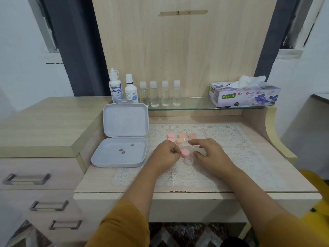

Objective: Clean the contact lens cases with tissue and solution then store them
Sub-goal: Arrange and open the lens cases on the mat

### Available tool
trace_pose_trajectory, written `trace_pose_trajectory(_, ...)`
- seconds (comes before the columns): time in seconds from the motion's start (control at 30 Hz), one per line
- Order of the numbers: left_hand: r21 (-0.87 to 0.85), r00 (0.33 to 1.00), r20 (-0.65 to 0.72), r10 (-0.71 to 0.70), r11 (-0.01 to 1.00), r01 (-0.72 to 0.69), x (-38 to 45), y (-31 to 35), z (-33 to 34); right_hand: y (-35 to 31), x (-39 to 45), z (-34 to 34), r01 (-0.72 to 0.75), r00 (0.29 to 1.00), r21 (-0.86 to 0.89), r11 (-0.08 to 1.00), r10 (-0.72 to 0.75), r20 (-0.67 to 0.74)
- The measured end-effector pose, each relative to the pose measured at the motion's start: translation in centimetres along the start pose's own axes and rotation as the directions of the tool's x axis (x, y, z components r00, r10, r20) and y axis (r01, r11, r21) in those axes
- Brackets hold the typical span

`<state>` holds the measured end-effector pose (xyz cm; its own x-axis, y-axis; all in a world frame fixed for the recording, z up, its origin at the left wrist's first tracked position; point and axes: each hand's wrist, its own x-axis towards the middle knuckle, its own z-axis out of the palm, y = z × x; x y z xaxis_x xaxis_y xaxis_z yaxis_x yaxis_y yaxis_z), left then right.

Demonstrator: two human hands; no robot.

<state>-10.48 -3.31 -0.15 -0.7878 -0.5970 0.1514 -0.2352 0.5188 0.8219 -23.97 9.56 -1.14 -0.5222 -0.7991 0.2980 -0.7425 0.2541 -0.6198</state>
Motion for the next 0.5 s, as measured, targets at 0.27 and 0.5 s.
trace_pose_trajectory(0.27, 0.004, 1.0, 0.006, 0.013, 1.0, -0.013, 0.2, -0.4, 0.0, -1.1, 0.8, -0.7, 0.011, 0.978, -0.009, 1.0, -0.009, 0.208)
trace_pose_trajectory(0.5, -0.025, 1.0, 0.009, -0.018, 1.0, 0.018, 0.4, -0.6, 0.1, -0.9, -0.1, -0.5, 0.035, 0.988, -0.05, 0.998, -0.027, 0.154)
